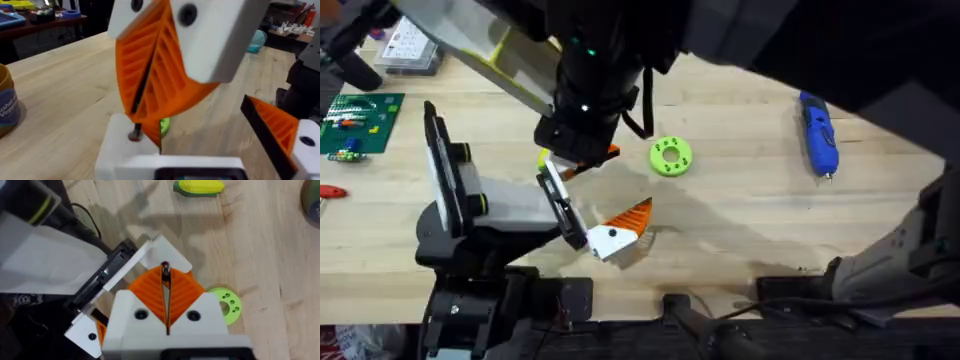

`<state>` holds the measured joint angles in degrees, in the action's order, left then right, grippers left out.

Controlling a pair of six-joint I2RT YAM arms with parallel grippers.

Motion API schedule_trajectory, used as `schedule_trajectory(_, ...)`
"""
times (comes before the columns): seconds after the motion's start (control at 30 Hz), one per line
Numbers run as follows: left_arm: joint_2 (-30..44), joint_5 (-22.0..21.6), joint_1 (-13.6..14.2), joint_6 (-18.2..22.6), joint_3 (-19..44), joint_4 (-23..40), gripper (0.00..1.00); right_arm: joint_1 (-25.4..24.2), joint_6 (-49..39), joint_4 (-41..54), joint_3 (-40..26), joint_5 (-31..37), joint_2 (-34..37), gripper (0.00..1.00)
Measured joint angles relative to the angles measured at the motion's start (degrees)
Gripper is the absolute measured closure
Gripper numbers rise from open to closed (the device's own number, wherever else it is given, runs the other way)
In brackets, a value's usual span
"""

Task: Pick up the gripper from the table and insert it into the empty holder that is missing its gripper. Then pick up a screw, insert it into the mounting hole, and use the screwdriver to tighten it. Finally, clean up the table by picking up the vegetable and placing it into the bucket.

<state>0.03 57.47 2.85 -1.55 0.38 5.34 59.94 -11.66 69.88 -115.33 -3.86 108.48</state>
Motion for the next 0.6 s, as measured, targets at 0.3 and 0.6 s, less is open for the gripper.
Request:
schedule_trajectory(0.3,0.00,-0.01,0.00,0.01,-0.02,0.00,0.014,0.00,-0.02,0.01,0.00,-0.14,0.01,0.991)
schedule_trajectory(0.6,0.00,0.00,0.00,0.01,0.00,0.00,0.014,0.00,-0.20,0.39,0.00,-0.26,0.02,0.991)
